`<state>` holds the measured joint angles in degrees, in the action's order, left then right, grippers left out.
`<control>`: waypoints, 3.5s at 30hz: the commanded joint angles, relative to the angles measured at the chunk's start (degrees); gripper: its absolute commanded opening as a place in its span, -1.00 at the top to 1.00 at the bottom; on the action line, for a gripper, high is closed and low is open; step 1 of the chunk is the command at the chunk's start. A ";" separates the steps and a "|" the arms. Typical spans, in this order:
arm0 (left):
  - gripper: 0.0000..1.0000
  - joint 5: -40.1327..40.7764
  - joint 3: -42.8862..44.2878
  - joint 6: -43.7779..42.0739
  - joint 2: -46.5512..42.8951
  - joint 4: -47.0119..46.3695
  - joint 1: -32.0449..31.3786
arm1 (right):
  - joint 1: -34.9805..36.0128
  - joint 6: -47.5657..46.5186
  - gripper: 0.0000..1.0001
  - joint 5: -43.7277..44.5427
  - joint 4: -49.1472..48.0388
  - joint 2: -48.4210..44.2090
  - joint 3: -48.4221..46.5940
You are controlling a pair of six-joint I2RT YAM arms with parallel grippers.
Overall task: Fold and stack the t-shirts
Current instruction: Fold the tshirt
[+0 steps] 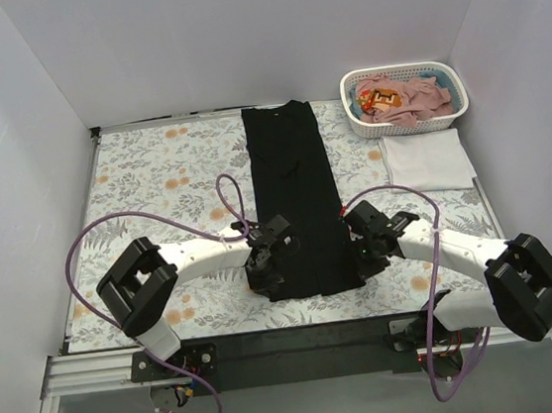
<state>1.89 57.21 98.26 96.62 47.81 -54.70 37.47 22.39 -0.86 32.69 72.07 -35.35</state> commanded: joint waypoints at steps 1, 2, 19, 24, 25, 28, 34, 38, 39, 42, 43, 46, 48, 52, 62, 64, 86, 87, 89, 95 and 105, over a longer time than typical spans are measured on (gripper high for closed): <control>1.00 0.57 -6.14 1.05 -2.30 8.25 -1.98 | 4.79 3.35 0.97 -2.65 5.10 -0.97 1.78; 1.00 0.14 -7.19 2.02 -4.66 8.96 -2.69 | 7.59 5.53 0.97 -2.65 5.80 -2.01 2.56; 1.00 2.85 1.40 -1.22 -14.01 9.76 2.38 | 9.29 1.00 0.97 -5.38 15.12 1.48 -16.72; 1.00 6.54 9.65 -7.81 -11.28 5.99 10.12 | 2.09 -6.04 0.97 -5.38 15.65 8.95 -28.96; 1.00 7.50 11.15 -8.69 -10.67 5.37 12.31 | 1.03 -6.91 0.97 -5.38 15.91 10.18 -33.16; 1.00 9.88 15.12 -11.77 -8.21 3.00 16.10 | -2.49 -10.43 0.97 -4.94 16.18 14.84 -38.72; 1.00 11.55 17.32 -16.43 -3.29 -4.30 21.29 | -6.89 -14.21 0.97 -4.59 16.00 22.93 -48.49; 1.00 11.73 17.23 -18.97 -0.73 -9.22 22.88 | -8.47 -15.53 0.97 -4.94 15.83 28.19 -51.65; 1.00 11.91 17.41 -19.42 -0.21 -10.88 23.23 | -8.56 -15.80 0.97 -5.02 15.65 28.99 -52.79; 1.00 12.87 17.59 -20.82 1.46 -13.87 24.28 | -9.00 -16.50 0.97 -4.85 14.69 31.81 -54.29; 1.00 13.05 17.67 -21.26 2.16 -14.58 24.46 | -9.17 -16.68 0.97 -4.50 14.25 32.34 -55.08; 1.00 13.23 18.28 -22.32 3.05 -16.70 25.16 | -9.70 -17.12 0.97 -5.11 13.63 34.45 -57.10; 1.00 13.66 18.90 -22.76 3.66 -17.48 25.43 | -9.96 -17.29 0.97 -5.11 13.46 35.59 -57.89; 1.00 12.88 18.03 -23.29 4.10 -19.68 26.13 | -10.58 -17.56 0.97 -5.11 13.28 37.00 -59.74; 0.89 12.87 15.92 -23.90 9.46 -24.52 27.27 | -11.99 -17.56 0.97 -4.76 8.46 41.83 -57.55; 0.63 13.22 16.09 -23.90 11.30 -25.14 27.36 | -12.07 -17.56 0.75 -4.50 7.83 42.71 -57.28; 0.03 10.60 -2.09 -14.86 -9.79 -24.61 15.33 | -6.19 -11.32 0.36 -11.25 -5.16 24.69 -38.40; 0.09 10.24 -2.80 -14.15 -9.35 -24.70 14.97 | -5.84 -11.06 0.37 -12.57 -6.13 25.13 -37.43; 0.13 9.54 -5.08 -12.92 -8.12 -25.22 14.88 | -5.57 -10.97 0.38 -12.93 -7.54 26.88 -37.24; 0.17 8.22 -7.90 -10.90 -6.62 -23.47 14.88 | -5.74 -12.55 0.41 -11.36 -8.52 34.70 -44.96; 0.18 7.95 -14.32 -8.35 -12.50 -21.62 14.88 | -11.54 -15.54 0.42 -11.17 -8.52 48.59 -64.64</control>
<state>9.82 45.21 88.55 86.65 22.13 -39.83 28.14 8.47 -11.77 25.96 119.68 -93.45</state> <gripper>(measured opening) 0.409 0.293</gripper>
